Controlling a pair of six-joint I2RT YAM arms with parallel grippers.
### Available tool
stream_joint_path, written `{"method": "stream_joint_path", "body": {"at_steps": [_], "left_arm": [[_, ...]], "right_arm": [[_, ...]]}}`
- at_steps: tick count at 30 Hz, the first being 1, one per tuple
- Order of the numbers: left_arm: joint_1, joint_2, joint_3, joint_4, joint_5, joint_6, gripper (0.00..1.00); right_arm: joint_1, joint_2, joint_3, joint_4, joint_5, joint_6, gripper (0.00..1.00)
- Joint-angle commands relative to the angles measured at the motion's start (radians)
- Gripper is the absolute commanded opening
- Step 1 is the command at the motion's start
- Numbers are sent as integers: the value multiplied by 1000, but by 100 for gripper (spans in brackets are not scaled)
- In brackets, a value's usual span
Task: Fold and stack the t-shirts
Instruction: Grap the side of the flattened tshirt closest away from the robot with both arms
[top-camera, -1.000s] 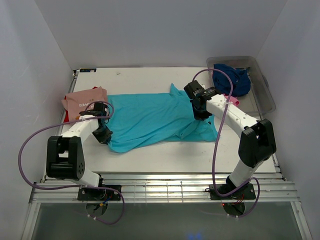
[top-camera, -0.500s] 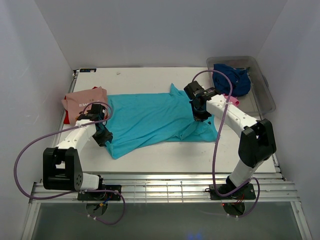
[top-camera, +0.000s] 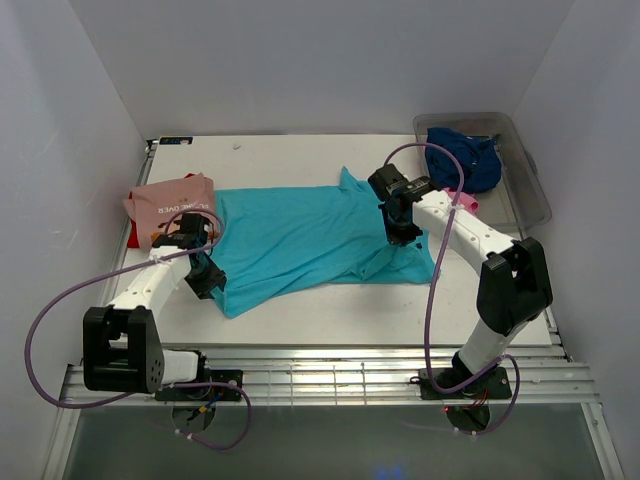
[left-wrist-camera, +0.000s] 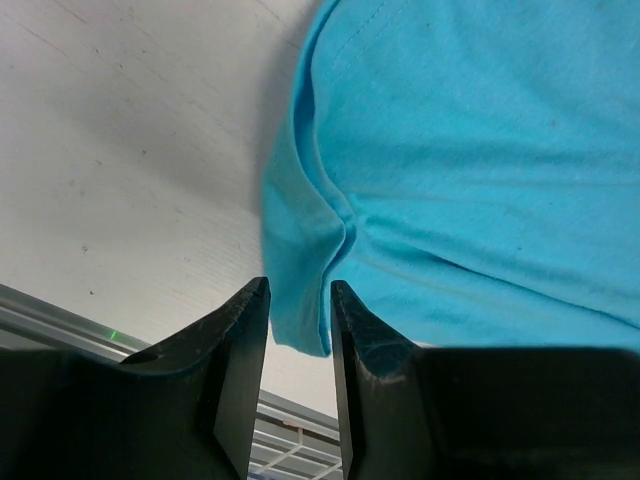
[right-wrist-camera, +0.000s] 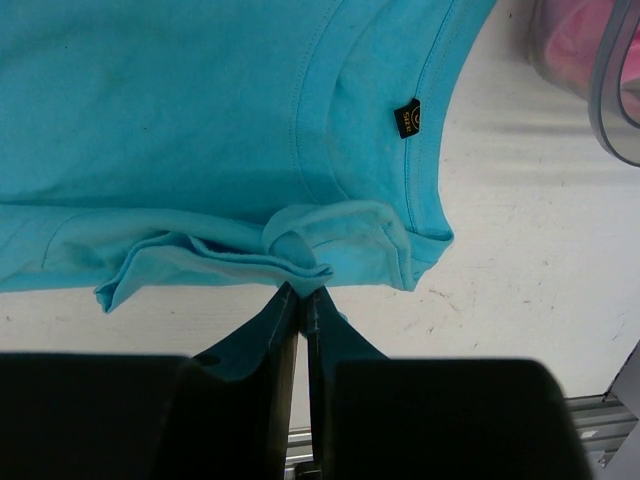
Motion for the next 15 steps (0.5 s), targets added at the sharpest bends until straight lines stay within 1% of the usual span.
{"method": "stream_joint_path", "body": {"at_steps": [1,5,15], "left_arm": [[0,-72,-25,-4,23,-13,42],[-3,-82,-48,13,41,-15,43],[-24,-51,-36,39,73,-19,43]], "right_arm": [[-1,-34,-9,8,-7,0,11],[-3,-37,-14,13,-17,0,11],[-3,-40,-18,11,-17,-3,11]]}}
